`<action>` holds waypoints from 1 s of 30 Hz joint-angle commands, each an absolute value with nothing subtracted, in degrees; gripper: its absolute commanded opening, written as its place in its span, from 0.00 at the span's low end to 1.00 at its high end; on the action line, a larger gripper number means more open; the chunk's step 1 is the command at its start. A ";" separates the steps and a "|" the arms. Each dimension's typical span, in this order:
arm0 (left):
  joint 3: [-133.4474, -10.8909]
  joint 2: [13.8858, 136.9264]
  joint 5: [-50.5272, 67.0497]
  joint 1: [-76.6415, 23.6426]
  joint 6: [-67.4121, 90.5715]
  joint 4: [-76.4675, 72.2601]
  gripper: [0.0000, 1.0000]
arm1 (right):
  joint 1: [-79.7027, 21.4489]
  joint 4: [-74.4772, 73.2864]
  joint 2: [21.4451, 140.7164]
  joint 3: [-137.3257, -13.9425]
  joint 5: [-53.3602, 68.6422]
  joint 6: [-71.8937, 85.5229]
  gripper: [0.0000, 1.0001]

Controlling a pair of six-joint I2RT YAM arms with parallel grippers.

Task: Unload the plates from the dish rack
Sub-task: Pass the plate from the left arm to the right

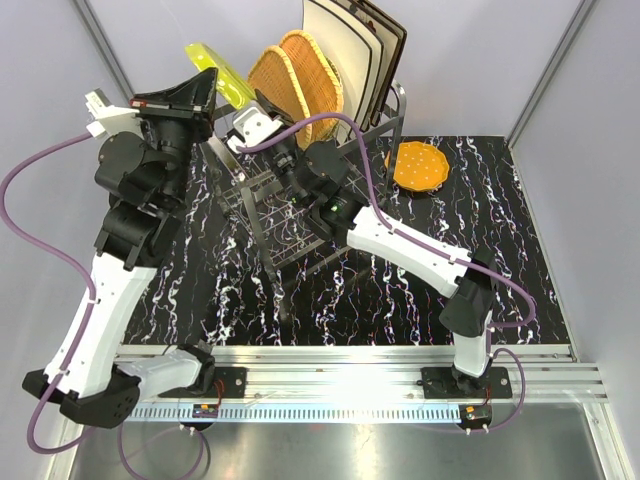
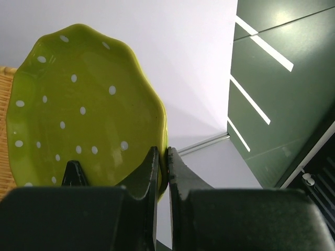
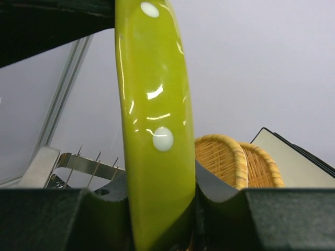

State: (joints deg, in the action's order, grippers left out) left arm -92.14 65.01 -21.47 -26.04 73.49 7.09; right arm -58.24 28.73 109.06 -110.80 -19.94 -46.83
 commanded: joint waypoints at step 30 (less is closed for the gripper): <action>-80.60 48.61 -17.58 -26.10 61.97 4.92 0.94 | -54.84 23.47 103.63 -123.92 -15.20 -31.39 0.00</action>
